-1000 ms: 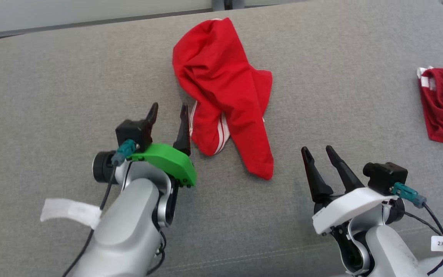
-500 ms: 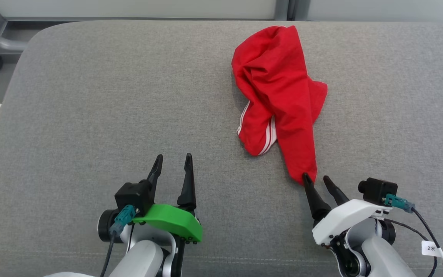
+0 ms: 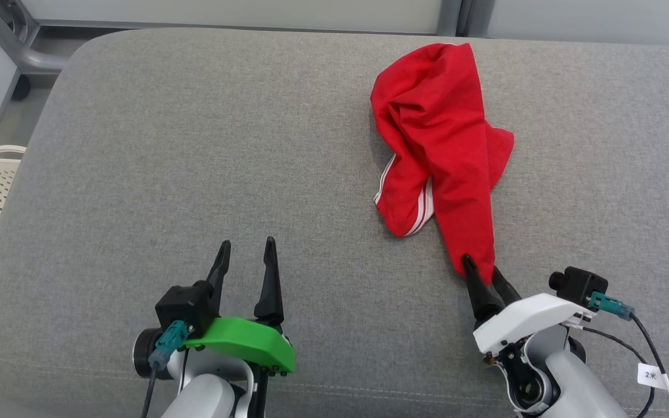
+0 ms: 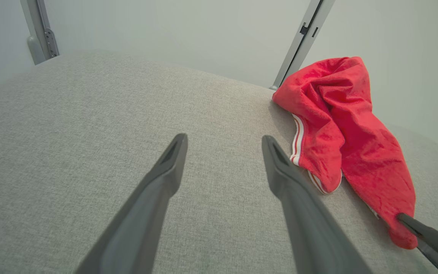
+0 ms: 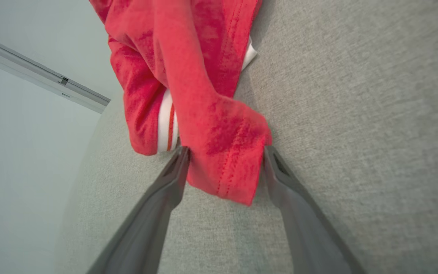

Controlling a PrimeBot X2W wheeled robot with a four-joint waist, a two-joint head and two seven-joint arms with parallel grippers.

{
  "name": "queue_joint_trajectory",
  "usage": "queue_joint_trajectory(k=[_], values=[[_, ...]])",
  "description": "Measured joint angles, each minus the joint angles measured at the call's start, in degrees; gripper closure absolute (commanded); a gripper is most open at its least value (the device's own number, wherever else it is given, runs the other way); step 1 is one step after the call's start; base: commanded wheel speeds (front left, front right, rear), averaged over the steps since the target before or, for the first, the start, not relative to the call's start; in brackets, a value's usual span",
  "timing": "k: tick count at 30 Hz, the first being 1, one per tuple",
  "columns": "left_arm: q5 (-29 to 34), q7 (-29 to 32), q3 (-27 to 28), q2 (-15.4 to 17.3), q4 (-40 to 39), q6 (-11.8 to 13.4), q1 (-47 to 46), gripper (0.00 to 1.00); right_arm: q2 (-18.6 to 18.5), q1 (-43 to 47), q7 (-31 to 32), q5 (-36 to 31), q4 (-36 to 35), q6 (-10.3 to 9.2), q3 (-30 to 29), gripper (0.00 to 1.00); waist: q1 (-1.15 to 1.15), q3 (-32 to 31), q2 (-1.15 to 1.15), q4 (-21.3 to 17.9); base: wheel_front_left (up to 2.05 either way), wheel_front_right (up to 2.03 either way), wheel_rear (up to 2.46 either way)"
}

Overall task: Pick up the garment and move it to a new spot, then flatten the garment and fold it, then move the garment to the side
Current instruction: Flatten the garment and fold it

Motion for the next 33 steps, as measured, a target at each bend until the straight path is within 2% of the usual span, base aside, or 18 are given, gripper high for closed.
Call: queue_joint_trajectory(k=[1, 4, 6, 8, 9, 17, 21, 26, 33], values=[[-0.1, 0.0, 0.0, 0.1, -0.2, 0.1, 0.2, 0.0, 0.0, -0.3, 0.0, 0.7, 0.2, 0.0, 0.2, 0.07, 0.0, 0.0, 0.0, 0.0, 0.0, 0.0, 0.0], [-0.2, 0.2, 0.1, 0.5, -0.5, 0.2, 0.6, 0.0, 0.0, -1.1, 0.0, 2.5, 1.2, 0.0, 0.5, 0.52, 0.0, 0.1, 0.0, -0.1, 0.0, 0.0, 0.0], [-0.3, 0.2, 0.2, 0.7, -0.7, 0.3, 0.6, 0.0, -0.1, -1.7, 0.0, 3.3, 2.0, 0.0, 0.9, 0.67, 0.0, 0.2, 0.0, -0.1, 0.0, 0.0, 0.0], [-0.4, 0.2, 0.3, 0.8, -0.8, 0.5, 0.7, 0.0, -0.3, -2.3, -0.2, 4.0, 2.8, 0.0, 1.2, 0.95, 0.0, 0.2, 0.0, -0.2, 0.0, 0.0, 0.0], [-0.5, 0.2, 0.4, 0.9, -1.0, 0.5, 0.7, 0.0, -0.5, -2.7, -0.4, 4.2, 3.3, 0.0, 1.4, 1.0, 0.0, 0.2, 0.0, -0.3, 0.0, 0.0, 0.0], [-0.6, 0.3, 0.5, 1.4, -1.2, 1.0, 1.2, 0.0, -4.0, -5.0, -2.3, 4.4, 4.4, 0.0, 3.4, 1.0, 0.0, -0.3, 0.0, -1.6, 0.0, 0.0, 0.0], [-0.8, 0.5, 0.1, 1.3, -1.3, 1.0, 1.9, 0.0, -8.6, -6.4, -2.2, 2.8, 4.0, 0.0, 3.4, 1.0, 0.0, -0.8, 0.0, -3.0, 0.0, 0.0, 0.0], [-0.9, 1.0, -1.0, 1.1, -1.2, 0.7, 2.0, 0.0, -16.1, -8.2, -0.6, -1.1, 5.1, 0.0, 1.6, 1.0, 0.0, -1.5, 0.0, -4.8, 0.0, 0.0, 0.0], [-0.9, 2.5, -3.5, 0.5, -0.2, -1.1, 1.8, 0.0, -23.0, -9.8, 2.6, -4.2, 9.6, 0.0, -2.5, 1.0, 0.0, -1.5, 0.0, -6.4, 0.0, 0.0, 0.0]])
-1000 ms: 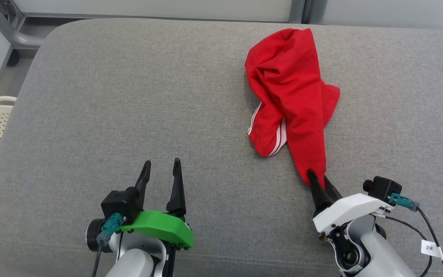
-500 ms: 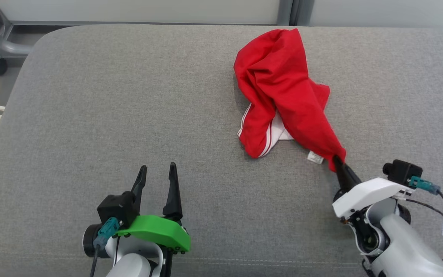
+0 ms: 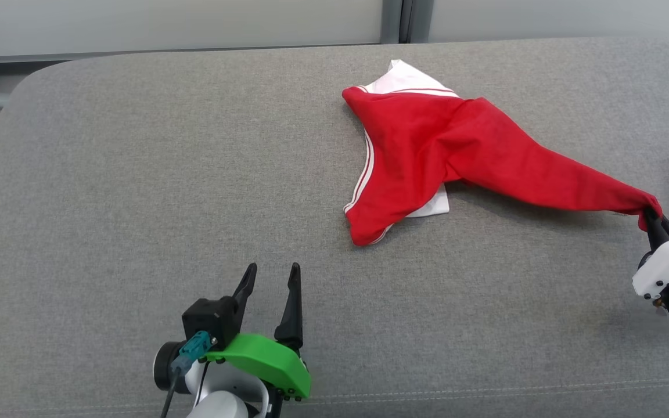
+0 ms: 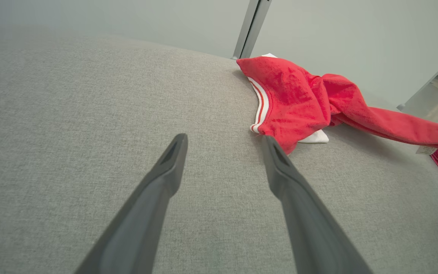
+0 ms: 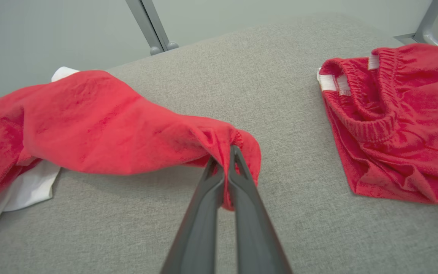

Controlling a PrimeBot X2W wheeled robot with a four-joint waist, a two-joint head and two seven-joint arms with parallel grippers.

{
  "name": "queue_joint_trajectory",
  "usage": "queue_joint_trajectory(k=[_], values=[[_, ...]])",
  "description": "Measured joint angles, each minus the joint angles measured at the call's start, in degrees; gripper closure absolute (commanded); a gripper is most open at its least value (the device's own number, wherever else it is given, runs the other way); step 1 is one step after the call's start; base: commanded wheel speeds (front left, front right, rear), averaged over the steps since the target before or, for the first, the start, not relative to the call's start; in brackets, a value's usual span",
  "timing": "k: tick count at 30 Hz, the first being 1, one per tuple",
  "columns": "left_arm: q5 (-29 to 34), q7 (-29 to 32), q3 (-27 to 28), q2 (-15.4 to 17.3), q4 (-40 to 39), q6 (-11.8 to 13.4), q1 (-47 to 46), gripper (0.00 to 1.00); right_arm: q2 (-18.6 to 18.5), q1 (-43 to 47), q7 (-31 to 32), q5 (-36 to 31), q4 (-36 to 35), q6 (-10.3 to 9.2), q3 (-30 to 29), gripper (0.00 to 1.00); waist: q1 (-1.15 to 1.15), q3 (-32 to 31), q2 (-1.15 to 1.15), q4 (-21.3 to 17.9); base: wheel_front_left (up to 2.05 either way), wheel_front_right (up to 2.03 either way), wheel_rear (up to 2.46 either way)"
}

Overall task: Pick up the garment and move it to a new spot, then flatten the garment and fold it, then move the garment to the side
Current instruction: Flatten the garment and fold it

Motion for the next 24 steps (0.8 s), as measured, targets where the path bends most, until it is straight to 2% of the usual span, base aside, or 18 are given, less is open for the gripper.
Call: queue_joint_trajectory(k=[3, 7, 8, 9, 10, 16, 24], values=[[0.0, 0.5, -0.9, -0.6, 1.1, -0.7, -0.8, 0.0, -0.7, -1.2, 0.8, -1.9, 1.5, 0.0, 0.1, 1.0, 0.0, 0.3, 0.0, -0.6, 0.0, 0.0, 0.0], [-0.1, 1.7, -2.1, -1.5, 3.0, -2.1, -2.0, 0.0, 0.2, -3.0, 1.2, -3.8, 3.9, 0.01, 0.6, 1.0, 0.0, 0.6, 0.0, -1.6, 0.0, 0.0, 0.0], [-0.7, 2.0, -2.1, -1.8, 3.7, -2.5, -2.2, 0.0, 0.4, -3.6, 0.9, -4.9, 4.9, 0.01, 0.9, 0.71, 0.0, 0.7, 0.0, -1.9, 0.0, 0.0, 0.0], [-1.3, 2.4, -2.2, -2.2, 4.5, -2.9, -2.5, 0.0, 0.6, -4.1, 0.4, -6.1, 5.7, 0.01, 1.1, 0.24, 0.0, 0.8, 0.0, -2.2, 0.0, 0.0, 0.0], [-1.5, 2.7, -2.6, -2.5, 5.6, -3.5, -2.9, 0.0, 0.8, -4.6, -0.1, -7.1, 6.3, 0.01, 1.4, 0.0, 0.0, 0.8, 0.0, -2.5, 0.0, 0.0, 0.0], [-5.3, 4.0, -1.9, -4.7, 13.4, -6.2, -7.3, 0.0, 2.0, -6.2, -3.4, -7.7, 4.5, 0.01, 2.3, 0.0, 0.0, 1.1, 0.0, -5.3, 0.0, 0.0, 0.0], [-11.2, 2.7, -0.4, -6.2, 26.3, -8.9, -13.9, 0.0, 2.9, -4.6, -5.2, -6.4, -7.0, 0.01, 3.6, 0.0, 0.0, 2.1, 0.0, -12.1, 0.0, 0.0, 0.0]])
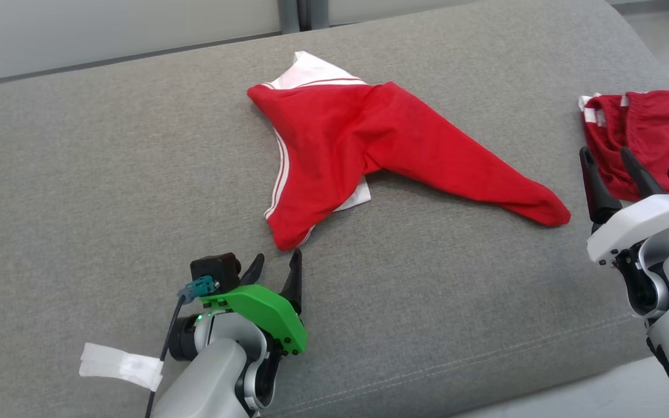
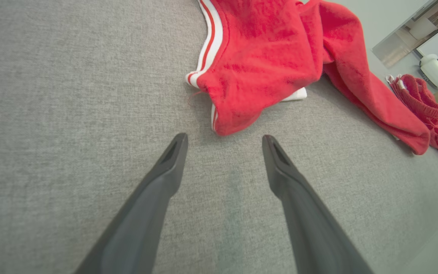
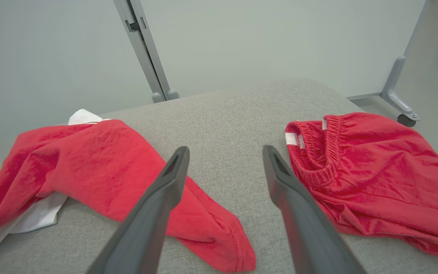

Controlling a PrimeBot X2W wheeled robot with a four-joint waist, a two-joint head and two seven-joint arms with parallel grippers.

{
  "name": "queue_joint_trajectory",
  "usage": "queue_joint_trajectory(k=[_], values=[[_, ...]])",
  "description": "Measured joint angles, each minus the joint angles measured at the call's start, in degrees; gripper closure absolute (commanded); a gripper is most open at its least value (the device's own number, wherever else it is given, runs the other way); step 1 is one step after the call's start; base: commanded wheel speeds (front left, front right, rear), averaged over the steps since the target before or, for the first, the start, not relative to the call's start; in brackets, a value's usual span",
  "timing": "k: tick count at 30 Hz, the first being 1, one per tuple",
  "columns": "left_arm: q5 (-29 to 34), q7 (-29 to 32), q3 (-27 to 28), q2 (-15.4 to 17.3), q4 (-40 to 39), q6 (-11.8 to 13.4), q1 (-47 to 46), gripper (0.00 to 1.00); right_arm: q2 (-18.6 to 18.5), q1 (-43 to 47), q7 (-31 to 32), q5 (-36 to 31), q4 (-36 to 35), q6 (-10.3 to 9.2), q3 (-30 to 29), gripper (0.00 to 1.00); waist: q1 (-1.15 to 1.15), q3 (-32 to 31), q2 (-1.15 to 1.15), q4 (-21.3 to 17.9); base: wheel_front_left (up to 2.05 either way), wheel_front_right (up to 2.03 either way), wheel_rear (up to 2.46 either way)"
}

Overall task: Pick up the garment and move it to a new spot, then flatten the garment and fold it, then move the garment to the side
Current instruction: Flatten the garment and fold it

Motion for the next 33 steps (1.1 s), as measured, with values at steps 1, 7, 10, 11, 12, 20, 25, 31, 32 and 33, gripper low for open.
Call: queue_joint_trajectory(k=[1, 7, 10, 11, 12, 20, 25, 31, 32, 33], values=[[-0.4, -0.5, 0.1, 0.0, 1.2, -0.1, -0.6, 0.0, 0.1, 0.5, 0.0, 0.2, -1.1, 0.0, -0.1, 0.0, 0.0, 0.2, 0.0, -0.8, 0.0, 0.0, 0.0], [-3.8, -3.1, -0.6, -0.1, 5.7, -1.3, -4.1, 0.0, 0.6, 3.3, 0.8, 0.3, -7.5, 0.0, -1.9, 0.0, 0.0, 1.5, 0.0, -4.7, 0.0, 0.0, 0.0], [-4.7, -4.4, -1.5, -0.2, 7.3, -1.7, -6.0, 0.15, 1.0, 4.6, 1.4, 0.0, -9.7, 0.0, -3.1, 0.0, 0.0, 2.2, 0.0, -5.8, 0.0, 0.0, 0.0], [-4.9, -4.7, -1.7, -0.2, 7.7, -1.9, -6.7, 0.51, 1.2, 5.0, 1.5, -0.3, -10.3, 0.0, -3.6, 0.0, 0.0, 2.5, 0.0, -6.0, 0.0, 0.0, 0.0], [-5.4, -5.1, -1.8, -0.2, 8.2, -1.9, -7.2, 0.68, 1.5, 5.4, 1.7, -0.4, -10.8, -0.01, -4.1, 0.0, 0.0, 2.7, 0.0, -6.0, 0.0, 0.0, 0.0], [-3.9, -5.9, -3.1, 0.1, 10.7, -4.1, -9.7, 1.0, 3.5, 8.1, 2.3, -1.4, -13.8, -0.01, -7.1, 0.0, 0.0, 2.4, 0.0, -3.8, 0.0, 0.0, 0.0], [-3.2, -3.5, -4.0, 2.9, 8.4, -5.6, -10.8, 1.0, 4.6, 10.7, 3.1, -2.3, -15.4, -0.01, -8.3, 0.0, 0.0, 1.3, 0.0, -1.0, 0.0, 0.0, 0.0], [-1.7, 7.1, -6.5, 10.2, -1.5, -4.9, -12.6, 1.0, 5.6, 12.9, 4.8, -4.3, -16.4, -0.01, -7.9, 0.0, 0.0, -0.1, 0.0, 2.5, 0.0, 0.0, 0.0], [-1.4, 9.4, -7.0, 11.8, -3.6, -4.5, -12.9, 1.0, 5.8, 12.9, 4.9, -4.5, -16.4, 0.0, -7.6, 0.0, 0.0, -0.2, 0.0, 3.0, 0.0, 0.0, 0.0], [-1.3, 12.0, -7.3, 13.5, -5.9, -4.5, -13.2, 1.0, 6.1, 12.9, 5.0, -4.9, -16.4, 0.0, -7.2, 0.0, 0.0, -0.4, 0.0, 3.5, 0.0, 0.0, 0.0]])
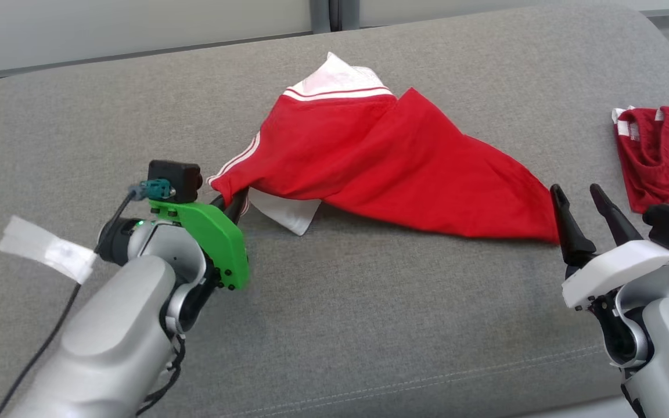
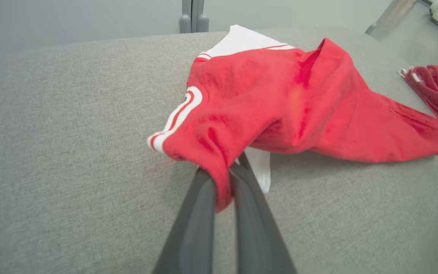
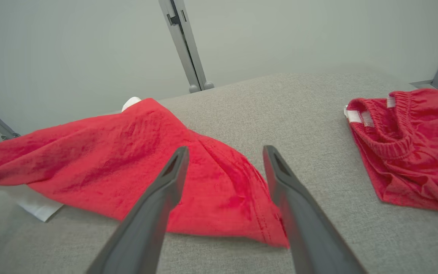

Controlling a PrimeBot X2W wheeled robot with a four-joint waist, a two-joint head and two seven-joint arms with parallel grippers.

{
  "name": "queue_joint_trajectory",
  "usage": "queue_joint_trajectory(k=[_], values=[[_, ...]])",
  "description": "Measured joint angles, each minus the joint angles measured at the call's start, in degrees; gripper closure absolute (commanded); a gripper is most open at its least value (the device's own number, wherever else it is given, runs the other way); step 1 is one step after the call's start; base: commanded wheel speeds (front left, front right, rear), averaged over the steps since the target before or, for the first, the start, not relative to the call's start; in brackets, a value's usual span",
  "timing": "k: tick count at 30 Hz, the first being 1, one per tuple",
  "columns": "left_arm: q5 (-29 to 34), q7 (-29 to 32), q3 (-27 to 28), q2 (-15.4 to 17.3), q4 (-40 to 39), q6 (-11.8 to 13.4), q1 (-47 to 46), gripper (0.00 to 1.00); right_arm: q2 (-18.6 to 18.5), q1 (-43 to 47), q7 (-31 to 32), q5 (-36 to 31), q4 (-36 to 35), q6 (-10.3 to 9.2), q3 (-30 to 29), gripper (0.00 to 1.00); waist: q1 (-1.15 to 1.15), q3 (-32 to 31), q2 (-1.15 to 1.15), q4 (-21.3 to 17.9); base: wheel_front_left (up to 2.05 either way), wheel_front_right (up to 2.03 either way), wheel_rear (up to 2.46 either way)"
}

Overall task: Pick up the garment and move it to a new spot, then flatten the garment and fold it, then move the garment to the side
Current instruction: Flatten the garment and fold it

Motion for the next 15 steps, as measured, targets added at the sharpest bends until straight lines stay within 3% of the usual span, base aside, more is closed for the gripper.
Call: queue_joint_trajectory(k=[7, 8, 15], values=[[-0.3, 19.5, -2.3, 10.8, -14.1, 1.7, -2.8, 1.0, 1.7, -1.4, 0.1, -0.9, 0.8, 0.0, 2.3, 0.0, 0.0, 0.0, 0.0, 0.9, 0.0, 0.0, 0.0], [-1.2, 23.9, -2.2, 12.8, -16.0, 3.1, -3.6, 1.0, 1.8, -2.0, -0.1, -0.9, 1.3, -0.01, 3.0, 0.0, 0.0, 0.2, 0.0, 0.4, 0.0, 0.0, 0.0], [-3.1, 31.9, -1.1, 16.4, -13.6, 6.6, -5.5, 1.0, 2.6, -5.0, -0.9, -0.4, 2.5, 0.0, 6.1, 0.0, 0.0, 1.2, 0.0, -2.1, 0.0, 0.0, 0.0]])
